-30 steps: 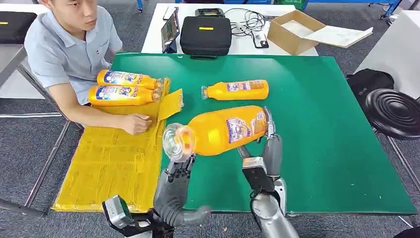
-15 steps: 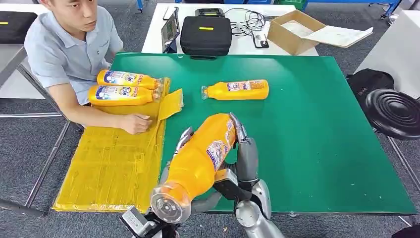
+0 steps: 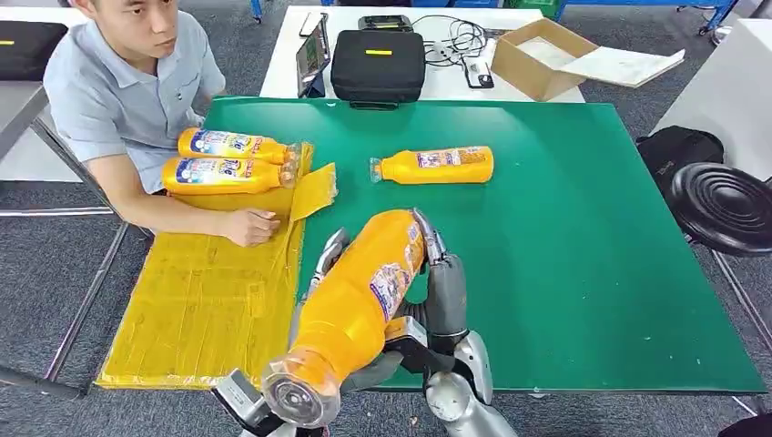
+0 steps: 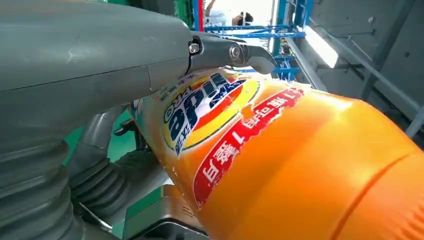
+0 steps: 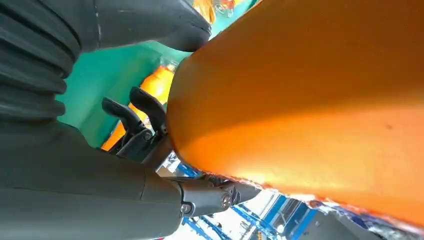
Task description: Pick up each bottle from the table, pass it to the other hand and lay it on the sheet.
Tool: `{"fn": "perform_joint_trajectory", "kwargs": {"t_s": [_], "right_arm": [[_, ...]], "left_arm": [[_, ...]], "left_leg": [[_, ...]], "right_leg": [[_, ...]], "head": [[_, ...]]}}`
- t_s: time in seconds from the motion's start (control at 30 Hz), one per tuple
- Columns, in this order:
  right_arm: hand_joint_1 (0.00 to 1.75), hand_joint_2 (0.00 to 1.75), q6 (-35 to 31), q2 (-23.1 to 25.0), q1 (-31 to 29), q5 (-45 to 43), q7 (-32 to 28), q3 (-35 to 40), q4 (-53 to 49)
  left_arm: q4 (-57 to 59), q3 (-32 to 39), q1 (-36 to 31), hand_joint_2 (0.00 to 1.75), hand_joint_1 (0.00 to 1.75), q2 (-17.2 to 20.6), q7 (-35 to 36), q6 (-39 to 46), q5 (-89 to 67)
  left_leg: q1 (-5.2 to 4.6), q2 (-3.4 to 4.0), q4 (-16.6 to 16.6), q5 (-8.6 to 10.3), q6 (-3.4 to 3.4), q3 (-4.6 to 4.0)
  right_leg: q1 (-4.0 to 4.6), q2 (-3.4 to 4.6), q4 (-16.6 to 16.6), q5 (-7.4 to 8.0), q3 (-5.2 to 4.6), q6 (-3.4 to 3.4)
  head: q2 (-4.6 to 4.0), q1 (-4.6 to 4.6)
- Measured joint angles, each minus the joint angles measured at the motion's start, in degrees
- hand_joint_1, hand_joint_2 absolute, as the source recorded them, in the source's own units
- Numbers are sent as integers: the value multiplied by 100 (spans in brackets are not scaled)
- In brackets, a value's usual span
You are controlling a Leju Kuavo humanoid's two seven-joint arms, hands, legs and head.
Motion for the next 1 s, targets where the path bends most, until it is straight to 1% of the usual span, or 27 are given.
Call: {"fn": "perform_joint_trajectory", "kwargs": {"t_s": [0.3, 0.4, 0.57, 0.67, 1.0], "right_arm": [[175, 175, 70, 30, -147, -127, 46, 265, 72], [175, 175, 94, 55, -174, -199, 74, 359, 142], [175, 175, 90, 26, -97, -206, 31, 470, 225], [175, 175, 94, -9, 57, -188, -4, 568, 249], [175, 175, 79, -63, 173, -155, -7, 571, 258]], "left_arm": [[-323, 89, 134, 175, 0, -2, -74, 507, 282], [-409, 131, 214, 175, 0, -2, -74, 531, 435], [-579, 310, 242, 175, 0, -4, 74, -9, 1195], [-625, 505, 203, 175, 0, -13, 123, -57, 1252], [-671, 695, 213, 175, 0, -15, 193, -245, 1320]], "left_leg": [[0, 1, 0, 0, 0, 0], [0, 2, 0, 0, 0, -1], [0, 1, 0, 0, 0, -1], [0, 0, 0, 0, 0, -5], [0, 1, 0, 1, -1, -7]], "right_leg": [[0, 1, 0, 0, -3, 0], [0, 1, 0, 0, -5, 0], [0, 0, 0, 0, -4, 0], [0, 0, 0, 0, -8, 0], [0, 0, 0, 0, -8, 0]], "head": [[0, 0], [0, -2], [0, 4], [0, -2], [0, -2]]}}
